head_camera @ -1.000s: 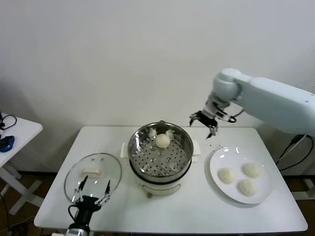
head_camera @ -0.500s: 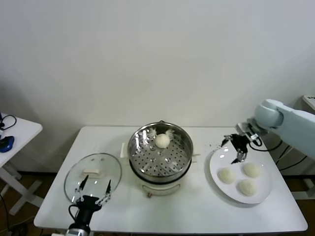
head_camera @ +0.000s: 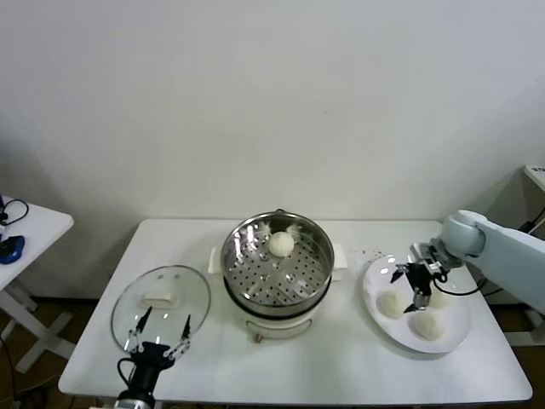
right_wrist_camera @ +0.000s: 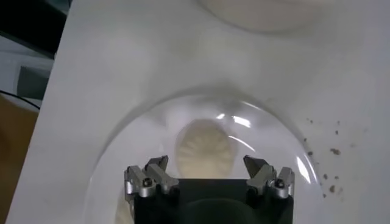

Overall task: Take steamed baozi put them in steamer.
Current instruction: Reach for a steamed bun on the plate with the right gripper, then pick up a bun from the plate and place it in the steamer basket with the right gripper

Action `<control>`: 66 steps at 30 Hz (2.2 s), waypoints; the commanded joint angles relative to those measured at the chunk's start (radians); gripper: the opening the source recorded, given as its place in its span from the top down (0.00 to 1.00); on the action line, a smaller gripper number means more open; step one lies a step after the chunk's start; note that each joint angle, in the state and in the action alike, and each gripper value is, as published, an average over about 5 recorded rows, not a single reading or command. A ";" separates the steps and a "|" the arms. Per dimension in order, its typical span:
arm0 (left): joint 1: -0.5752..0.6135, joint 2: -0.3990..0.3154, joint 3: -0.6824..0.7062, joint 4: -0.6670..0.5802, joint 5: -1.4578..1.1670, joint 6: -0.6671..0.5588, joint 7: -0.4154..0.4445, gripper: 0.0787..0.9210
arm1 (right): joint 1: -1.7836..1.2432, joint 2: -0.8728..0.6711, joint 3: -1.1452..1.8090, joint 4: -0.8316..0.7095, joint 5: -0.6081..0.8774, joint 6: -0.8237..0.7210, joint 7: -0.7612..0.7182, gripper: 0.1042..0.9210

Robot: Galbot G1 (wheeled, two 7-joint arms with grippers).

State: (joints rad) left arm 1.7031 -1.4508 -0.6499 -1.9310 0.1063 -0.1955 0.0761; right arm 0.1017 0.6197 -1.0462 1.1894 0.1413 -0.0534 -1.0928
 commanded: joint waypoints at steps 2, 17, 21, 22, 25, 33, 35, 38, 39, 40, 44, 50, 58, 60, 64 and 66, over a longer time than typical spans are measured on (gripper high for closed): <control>0.001 -0.001 -0.002 0.004 0.001 -0.002 0.000 0.12 | -0.063 0.045 0.030 -0.064 -0.020 -0.005 0.011 0.12; 0.005 -0.002 -0.006 0.009 -0.003 -0.007 -0.002 0.12 | -0.072 0.082 0.048 -0.116 -0.031 0.003 -0.001 0.12; 0.005 -0.003 -0.005 0.008 -0.003 -0.008 -0.002 0.12 | -0.073 0.082 0.050 -0.118 -0.028 0.009 -0.004 0.13; 0.005 -0.003 -0.005 0.008 -0.003 -0.008 -0.002 0.12 | -0.072 0.082 0.050 -0.118 -0.028 0.010 -0.005 0.13; 0.005 -0.004 -0.004 0.009 -0.004 -0.007 -0.002 0.12 | -0.072 0.081 0.050 -0.118 -0.026 0.012 -0.007 0.17; 0.012 -0.013 0.002 -0.003 -0.010 -0.010 -0.006 0.12 | -0.059 0.077 0.041 -0.107 -0.010 0.010 -0.009 0.25; 0.011 -0.014 0.001 -0.007 -0.011 -0.009 -0.006 0.12 | -0.050 0.075 0.037 -0.104 0.000 0.010 -0.007 0.25; 0.011 -0.014 0.000 -0.008 -0.012 -0.009 -0.006 0.12 | -0.021 0.067 0.021 -0.091 0.033 0.003 -0.001 0.26; 0.011 -0.014 -0.001 -0.007 -0.013 -0.009 -0.006 0.12 | -0.005 0.062 0.012 -0.084 0.051 -0.001 0.002 0.26; 0.012 -0.014 -0.001 -0.007 -0.014 -0.010 -0.007 0.12 | 0.017 0.056 -0.001 -0.077 0.074 -0.005 0.005 0.26; 0.016 -0.014 -0.002 -0.007 -0.018 -0.013 -0.008 0.12 | 0.170 0.025 -0.104 -0.053 0.202 -0.025 0.009 0.26; 0.013 -0.008 -0.001 -0.009 -0.021 -0.012 -0.006 0.12 | 0.492 0.020 -0.355 -0.041 0.442 -0.039 0.009 0.26; -0.007 -0.011 0.020 -0.021 -0.005 0.004 -0.002 0.12 | 0.792 0.133 -0.600 0.006 0.728 -0.058 0.022 0.25; -0.008 -0.010 0.023 -0.026 0.000 0.008 -0.002 0.12 | 0.809 0.168 -0.609 0.033 0.759 -0.074 0.032 0.26; 0.001 -0.004 0.028 -0.031 0.002 0.008 -0.002 0.12 | 0.796 0.245 -0.594 0.077 0.795 -0.106 0.056 0.26; 0.005 -0.003 0.029 -0.031 0.003 0.007 -0.002 0.12 | 0.772 0.288 -0.570 0.083 0.803 -0.124 0.067 0.26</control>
State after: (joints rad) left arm 1.7036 -1.4593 -0.6259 -1.9584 0.1021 -0.1910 0.0734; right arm 0.7242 0.7716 -1.5084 1.2139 0.7552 -0.1319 -1.0525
